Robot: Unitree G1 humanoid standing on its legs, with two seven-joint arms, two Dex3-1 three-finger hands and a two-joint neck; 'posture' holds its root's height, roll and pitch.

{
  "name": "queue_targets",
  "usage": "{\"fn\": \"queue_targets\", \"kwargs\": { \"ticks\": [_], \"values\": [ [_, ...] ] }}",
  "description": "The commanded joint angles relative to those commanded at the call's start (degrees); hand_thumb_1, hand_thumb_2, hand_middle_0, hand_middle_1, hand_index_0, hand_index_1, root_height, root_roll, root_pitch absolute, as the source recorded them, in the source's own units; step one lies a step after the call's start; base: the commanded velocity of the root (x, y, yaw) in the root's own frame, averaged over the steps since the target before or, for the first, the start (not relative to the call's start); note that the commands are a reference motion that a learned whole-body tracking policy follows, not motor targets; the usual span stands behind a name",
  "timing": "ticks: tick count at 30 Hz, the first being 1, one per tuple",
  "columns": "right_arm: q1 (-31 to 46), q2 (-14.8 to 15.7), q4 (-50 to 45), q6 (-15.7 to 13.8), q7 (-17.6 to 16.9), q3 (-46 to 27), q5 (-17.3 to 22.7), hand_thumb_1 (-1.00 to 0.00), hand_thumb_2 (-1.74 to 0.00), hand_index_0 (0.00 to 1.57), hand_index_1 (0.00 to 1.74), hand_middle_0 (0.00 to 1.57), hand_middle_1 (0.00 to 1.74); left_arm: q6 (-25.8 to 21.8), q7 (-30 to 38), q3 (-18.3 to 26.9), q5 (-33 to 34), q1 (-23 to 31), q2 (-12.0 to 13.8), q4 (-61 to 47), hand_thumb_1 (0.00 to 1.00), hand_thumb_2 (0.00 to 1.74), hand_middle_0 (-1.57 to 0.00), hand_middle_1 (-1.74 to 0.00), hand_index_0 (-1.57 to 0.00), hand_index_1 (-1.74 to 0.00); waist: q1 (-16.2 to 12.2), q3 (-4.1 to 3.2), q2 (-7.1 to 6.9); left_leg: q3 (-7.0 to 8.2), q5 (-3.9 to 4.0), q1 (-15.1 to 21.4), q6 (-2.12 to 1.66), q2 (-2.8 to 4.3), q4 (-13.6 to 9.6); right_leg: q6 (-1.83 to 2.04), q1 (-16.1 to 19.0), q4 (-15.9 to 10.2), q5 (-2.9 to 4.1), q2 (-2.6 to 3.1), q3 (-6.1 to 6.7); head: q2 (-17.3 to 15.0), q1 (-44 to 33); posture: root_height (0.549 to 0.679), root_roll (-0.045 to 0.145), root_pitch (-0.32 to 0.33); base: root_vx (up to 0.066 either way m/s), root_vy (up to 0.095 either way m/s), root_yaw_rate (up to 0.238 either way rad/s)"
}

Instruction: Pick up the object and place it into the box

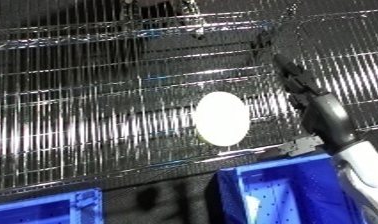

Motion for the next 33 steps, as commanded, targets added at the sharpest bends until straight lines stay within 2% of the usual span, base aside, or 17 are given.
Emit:
{"fn": "queue_targets", "kwargs": {
  "ticks": [10,25,33],
  "values": [
    [-1.4,1.6,2.4,1.6,2.2,2.7,-1.0,0.00,0.00,0.00,0.00,0.00,0.00,0.3,0.5,-0.8,-0.3,-0.1,-0.3,-1.1,0.00,0.00,0.00,0.00,0.00,0.00,0.6,0.00,0.57,-0.16,0.48,-0.9,0.03,-0.28,-0.3,-0.10,-1.0,0.0,0.24,-0.23,-0.08,0.7,1.3,0.635,0.071,0.110,-0.002,0.018,0.030],
    [-6.1,5.2,4.2,1.7,3.2,4.9,-0.4,0.00,0.00,0.00,0.00,0.00,0.00,0.4,0.8,-2.3,-0.9,0.4,-0.8,-2.4,0.00,0.00,0.00,0.00,0.00,0.00,2.1,0.00,1.52,-0.69,0.89,-1.8,0.06,-0.81,-0.6,-0.20,-1.9,0.1,0.39,-0.61,-0.57,1.5,3.4,0.635,0.075,0.122,0.004,0.013,0.030],
    [-7.3,6.6,3.9,2.1,3.3,5.1,0.4,-0.40,-0.70,0.63,0.70,0.63,0.70,0.5,0.7,-2.9,-1.0,0.8,-1.1,-3.1,0.00,0.00,0.00,0.00,0.00,0.00,2.6,0.00,1.92,-0.84,1.03,-1.8,0.09,-1.18,-0.9,-0.33,-2.0,0.2,0.23,-0.66,-0.62,1.1,4.1,0.635,0.078,0.124,0.009,0.014,0.027]
  ]
}}
